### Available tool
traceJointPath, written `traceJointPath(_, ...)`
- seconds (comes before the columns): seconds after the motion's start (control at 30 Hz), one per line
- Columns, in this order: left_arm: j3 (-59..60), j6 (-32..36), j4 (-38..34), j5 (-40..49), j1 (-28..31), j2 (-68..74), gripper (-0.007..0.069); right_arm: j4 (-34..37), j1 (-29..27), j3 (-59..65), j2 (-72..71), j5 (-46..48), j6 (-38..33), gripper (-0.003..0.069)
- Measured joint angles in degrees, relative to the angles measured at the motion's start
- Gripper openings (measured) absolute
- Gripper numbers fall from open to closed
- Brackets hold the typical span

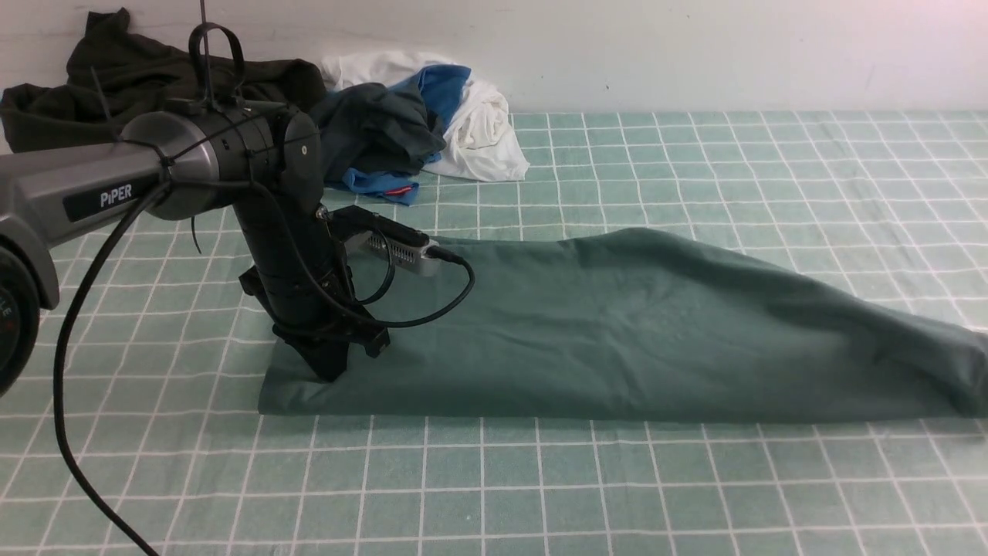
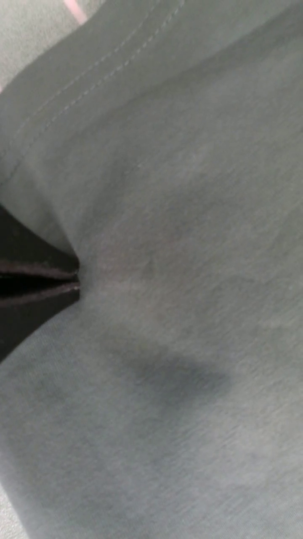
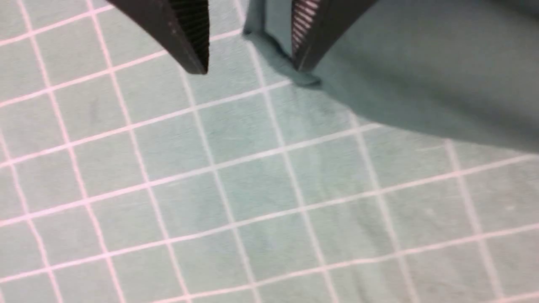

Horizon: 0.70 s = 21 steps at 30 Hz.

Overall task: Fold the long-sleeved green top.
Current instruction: Use the right arm to clamp the right edge of the fabric

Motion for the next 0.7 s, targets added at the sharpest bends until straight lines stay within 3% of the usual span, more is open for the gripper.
traceJointPath(0.13, 0.0, 0.0, 0.0, 0.0, 0.0, 0.0, -0.0003, 5.1, 0.0, 1.9, 0.9, 2.2, -4.0, 0.0372)
traceJointPath(0.3, 0.0, 0.1, 0.0, 0.0, 0.0, 0.0, -0.0003, 4.9, 0.0, 5.9, 4.6, 2.2, -3.9, 0.0463)
traceJointPath(0.53, 0.0, 0.1, 0.0, 0.0, 0.0, 0.0, -0.0003, -1.0, -0.3, 5.7, 11.9, -1.1, 1.2, 0.0484)
traceJointPath(0.7, 0.0, 0.3, 0.0, 0.0, 0.0, 0.0, -0.0003, -1.6, -1.4, 0.4, 15.0, -0.9, 2.2, 0.0484)
